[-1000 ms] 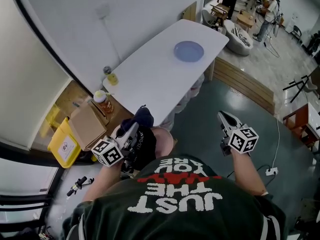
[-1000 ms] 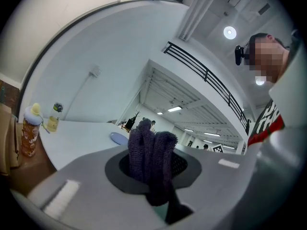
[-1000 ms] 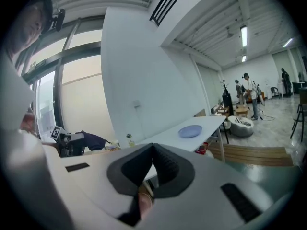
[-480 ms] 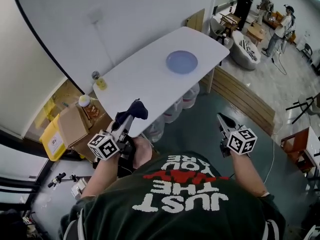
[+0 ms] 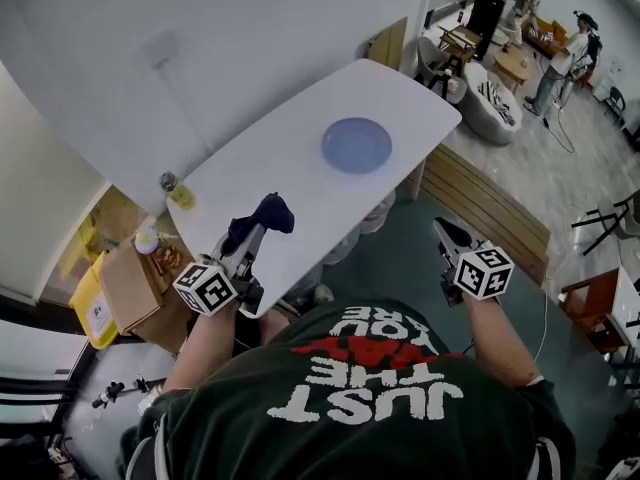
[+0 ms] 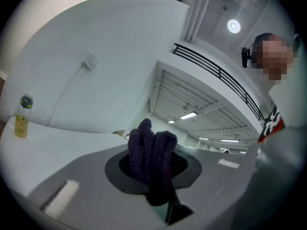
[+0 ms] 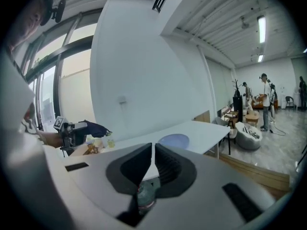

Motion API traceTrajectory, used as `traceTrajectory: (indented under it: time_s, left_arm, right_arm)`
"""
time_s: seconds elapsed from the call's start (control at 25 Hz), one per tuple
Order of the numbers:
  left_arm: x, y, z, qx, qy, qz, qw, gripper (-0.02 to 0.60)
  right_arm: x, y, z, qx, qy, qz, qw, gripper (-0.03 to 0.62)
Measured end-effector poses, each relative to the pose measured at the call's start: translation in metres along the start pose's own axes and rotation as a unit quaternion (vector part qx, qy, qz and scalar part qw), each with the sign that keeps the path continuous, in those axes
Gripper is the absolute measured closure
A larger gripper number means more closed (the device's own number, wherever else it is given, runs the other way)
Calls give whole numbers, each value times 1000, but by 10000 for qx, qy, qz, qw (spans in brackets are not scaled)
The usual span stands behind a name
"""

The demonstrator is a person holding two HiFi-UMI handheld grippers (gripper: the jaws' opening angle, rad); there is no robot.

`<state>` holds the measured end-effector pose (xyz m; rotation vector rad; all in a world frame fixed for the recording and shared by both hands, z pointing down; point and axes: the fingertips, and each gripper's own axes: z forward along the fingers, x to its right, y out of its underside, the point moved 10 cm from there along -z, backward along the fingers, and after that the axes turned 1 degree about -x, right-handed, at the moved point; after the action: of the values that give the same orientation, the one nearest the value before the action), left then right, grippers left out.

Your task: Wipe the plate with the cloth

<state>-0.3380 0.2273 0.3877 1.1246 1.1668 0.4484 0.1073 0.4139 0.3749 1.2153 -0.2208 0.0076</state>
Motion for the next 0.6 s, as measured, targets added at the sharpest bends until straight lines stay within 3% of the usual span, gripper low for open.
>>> traceTrajectory:
  time_s: [0.32, 0.6]
  left_arm:
    - [-113, -45, 99, -70, 86, -295, 9995, 515]
    - [-175, -53, 138, -309, -330, -476, 9978, 515]
  right_arm:
    - [60, -56, 136, -338, 309, 180, 9988, 588]
    - [120, -44, 228, -1052, 529, 421, 9921, 586]
